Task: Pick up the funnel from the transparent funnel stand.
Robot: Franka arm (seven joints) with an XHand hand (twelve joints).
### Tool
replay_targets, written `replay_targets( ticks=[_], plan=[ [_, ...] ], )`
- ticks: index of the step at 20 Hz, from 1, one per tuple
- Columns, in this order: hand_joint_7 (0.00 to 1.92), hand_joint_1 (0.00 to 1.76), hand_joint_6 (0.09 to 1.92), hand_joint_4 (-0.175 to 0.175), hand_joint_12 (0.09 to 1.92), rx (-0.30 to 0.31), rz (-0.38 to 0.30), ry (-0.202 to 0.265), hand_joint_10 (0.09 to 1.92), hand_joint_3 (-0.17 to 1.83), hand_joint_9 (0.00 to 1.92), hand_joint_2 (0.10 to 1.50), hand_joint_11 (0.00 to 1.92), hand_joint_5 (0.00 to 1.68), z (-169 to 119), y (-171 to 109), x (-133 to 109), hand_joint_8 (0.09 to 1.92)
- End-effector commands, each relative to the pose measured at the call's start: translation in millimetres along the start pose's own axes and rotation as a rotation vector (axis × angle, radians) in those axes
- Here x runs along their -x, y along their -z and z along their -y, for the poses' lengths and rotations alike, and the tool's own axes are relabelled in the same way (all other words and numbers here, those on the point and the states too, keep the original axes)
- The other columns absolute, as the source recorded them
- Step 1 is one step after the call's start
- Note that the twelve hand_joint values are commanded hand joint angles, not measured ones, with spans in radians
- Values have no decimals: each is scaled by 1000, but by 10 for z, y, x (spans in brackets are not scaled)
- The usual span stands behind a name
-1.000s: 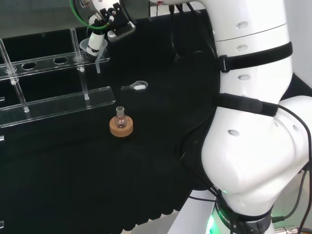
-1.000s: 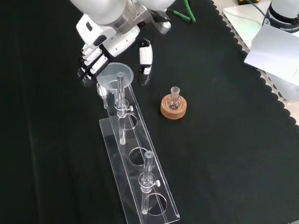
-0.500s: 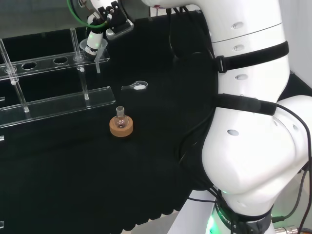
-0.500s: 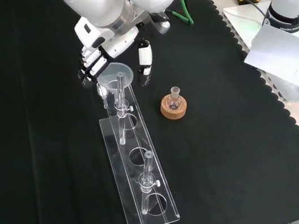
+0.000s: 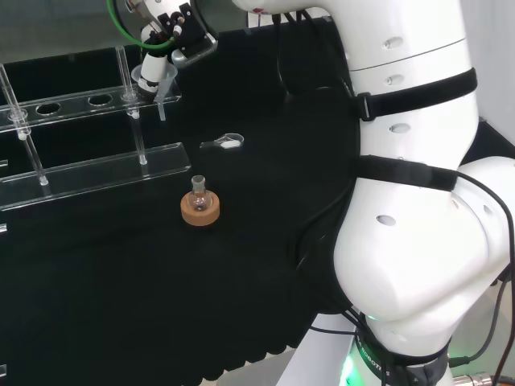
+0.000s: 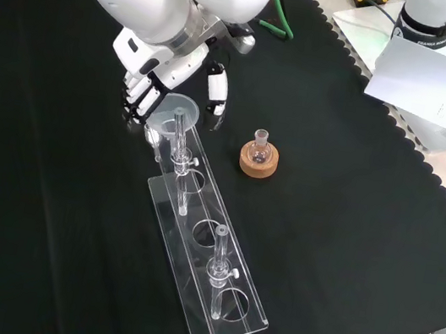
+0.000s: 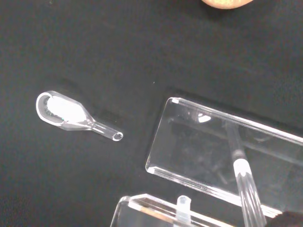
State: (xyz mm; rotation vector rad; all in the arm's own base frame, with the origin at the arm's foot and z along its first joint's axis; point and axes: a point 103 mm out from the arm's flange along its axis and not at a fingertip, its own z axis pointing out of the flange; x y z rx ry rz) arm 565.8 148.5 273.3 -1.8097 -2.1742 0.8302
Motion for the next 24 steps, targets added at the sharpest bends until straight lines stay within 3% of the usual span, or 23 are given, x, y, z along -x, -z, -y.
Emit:
replay_targets(
  ticks=[1, 5, 8, 16, 24],
  plan=[
    [413, 675, 119, -19, 1323, 109, 60, -48, 648, 408, 626, 677, 570, 569, 21, 44, -11, 698],
    [629, 779, 495, -26, 1242, 206, 65, -71, 496, 522, 859, 703, 699, 735, 96, 120, -2, 672],
    [687, 814, 663, -24, 1218, 229, 77, -84, 460, 581, 928, 710, 755, 759, 213, 262, 13, 671],
    [704, 825, 733, -19, 1205, 160, 121, -119, 442, 617, 949, 702, 773, 750, 630, 560, 64, 677],
    [704, 823, 746, -16, 1206, 156, 140, -178, 440, 627, 954, 695, 755, 736, 1155, 664, 88, 679]
  ],
)
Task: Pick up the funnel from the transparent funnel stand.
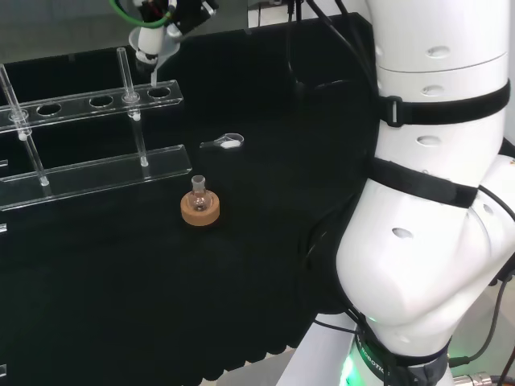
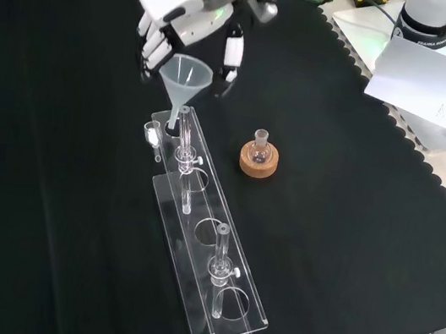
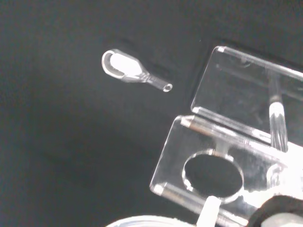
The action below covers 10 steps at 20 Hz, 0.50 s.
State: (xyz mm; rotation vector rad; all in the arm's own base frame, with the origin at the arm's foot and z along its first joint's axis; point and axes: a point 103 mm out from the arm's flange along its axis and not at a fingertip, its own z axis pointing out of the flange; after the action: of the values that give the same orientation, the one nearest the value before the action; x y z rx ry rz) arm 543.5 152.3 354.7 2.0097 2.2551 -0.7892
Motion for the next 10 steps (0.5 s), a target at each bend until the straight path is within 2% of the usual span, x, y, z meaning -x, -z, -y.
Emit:
replay_targets(
  ticks=[1, 10],
  plan=[
    [704, 822, 747, -16, 1207, -14, 48, -64, 440, 628, 954, 694, 754, 735, 574, 195, 93, 680],
    [706, 820, 755, -11, 1213, -54, 64, -111, 441, 634, 962, 691, 737, 733, 1000, 147, 54, 681]
  ],
)
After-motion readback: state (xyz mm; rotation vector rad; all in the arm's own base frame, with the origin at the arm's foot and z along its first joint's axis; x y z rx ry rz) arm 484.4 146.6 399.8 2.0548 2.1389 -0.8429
